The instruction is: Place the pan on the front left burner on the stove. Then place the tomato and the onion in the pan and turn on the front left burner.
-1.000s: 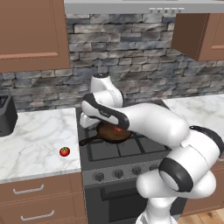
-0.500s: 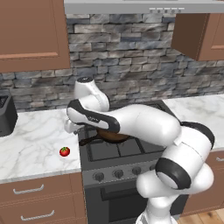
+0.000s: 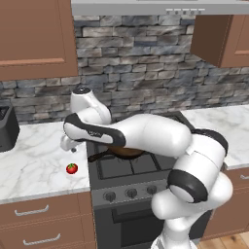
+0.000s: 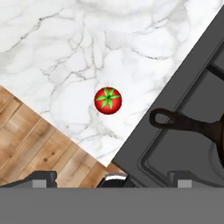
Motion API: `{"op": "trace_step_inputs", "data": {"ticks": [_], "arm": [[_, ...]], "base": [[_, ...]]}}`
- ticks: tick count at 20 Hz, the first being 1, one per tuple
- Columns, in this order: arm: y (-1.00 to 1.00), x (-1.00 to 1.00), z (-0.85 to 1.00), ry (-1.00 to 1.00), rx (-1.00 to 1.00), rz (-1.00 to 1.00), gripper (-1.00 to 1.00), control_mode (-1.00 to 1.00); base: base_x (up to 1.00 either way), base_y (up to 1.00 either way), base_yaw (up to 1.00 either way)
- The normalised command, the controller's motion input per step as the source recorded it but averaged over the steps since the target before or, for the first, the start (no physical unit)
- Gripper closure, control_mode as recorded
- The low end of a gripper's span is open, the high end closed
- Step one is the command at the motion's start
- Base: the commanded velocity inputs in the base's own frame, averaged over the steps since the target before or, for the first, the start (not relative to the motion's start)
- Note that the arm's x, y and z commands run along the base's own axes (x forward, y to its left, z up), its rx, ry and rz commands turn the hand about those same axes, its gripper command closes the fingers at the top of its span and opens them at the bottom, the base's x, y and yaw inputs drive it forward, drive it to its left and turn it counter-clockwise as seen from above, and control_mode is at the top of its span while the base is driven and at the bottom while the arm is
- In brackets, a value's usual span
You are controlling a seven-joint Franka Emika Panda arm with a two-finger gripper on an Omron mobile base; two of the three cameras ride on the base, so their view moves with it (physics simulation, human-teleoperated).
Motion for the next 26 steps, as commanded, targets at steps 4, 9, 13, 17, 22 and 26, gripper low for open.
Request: {"op": "trace_step_inputs", "data": {"ticks": [4,9,13,17,22,26], "arm": [[0.09,-0.04,-0.3,0.0,0.0,0.0,-1.0,-1.0],[0.02,0.0,-0.33,0.0,0.0,0.0,-1.0,-1.0],[0.03,0.0,-0.28,0.0,0.0,0.0,-1.0,-1.0],[0.07,0.0,-0.25,0.0,0.0,0.0,-1.0,-1.0],[0.05,0.0,-0.26,0.0,0.0,0.0,-1.0,-1.0],[0.03,0.01,-0.23,0.0,0.0,0.0,-1.0,-1.0]], "base": [[0.0,0.0,0.0],[0.0,0.0,0.0],[0.0,0.0,0.0],[0.0,0.0,0.0],[0.0,0.0,0.0],[0.0,0.0,0.0]]}}
